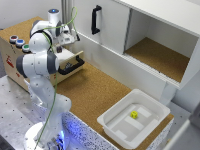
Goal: Put the purple block on top of the drawer
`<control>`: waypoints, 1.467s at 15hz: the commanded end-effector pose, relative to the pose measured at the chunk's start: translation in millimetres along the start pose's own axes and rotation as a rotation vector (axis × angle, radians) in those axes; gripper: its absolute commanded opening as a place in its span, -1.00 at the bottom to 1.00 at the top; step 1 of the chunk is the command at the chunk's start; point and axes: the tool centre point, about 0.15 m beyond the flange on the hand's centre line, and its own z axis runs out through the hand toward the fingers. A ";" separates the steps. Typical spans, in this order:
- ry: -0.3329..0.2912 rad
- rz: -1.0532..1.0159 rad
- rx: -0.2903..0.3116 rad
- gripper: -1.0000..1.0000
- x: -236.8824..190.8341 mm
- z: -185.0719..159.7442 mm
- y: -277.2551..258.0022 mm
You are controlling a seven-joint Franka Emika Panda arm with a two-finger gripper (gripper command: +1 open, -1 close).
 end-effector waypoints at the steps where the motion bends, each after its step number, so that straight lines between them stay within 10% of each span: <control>1: -0.158 -0.133 0.047 -1.00 79.9 -11.1 -34.7; 7: -0.183 -0.278 0.076 -1.00 118.5 9.4 -85.8; 8: -0.186 -0.274 0.078 1.00 119.0 10.9 -87.7; 22: -0.158 -0.261 0.132 1.00 100.1 -10.7 -103.0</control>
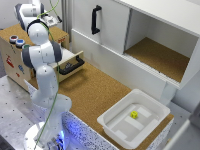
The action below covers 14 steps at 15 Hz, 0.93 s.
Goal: Put the purple block on top of the drawer
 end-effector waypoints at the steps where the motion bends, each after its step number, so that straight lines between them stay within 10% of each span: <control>1: -0.084 0.010 0.017 1.00 12.9 -8.1 0.5; 14: -0.036 -0.001 -0.067 1.00 -11.2 -80.4 -48.8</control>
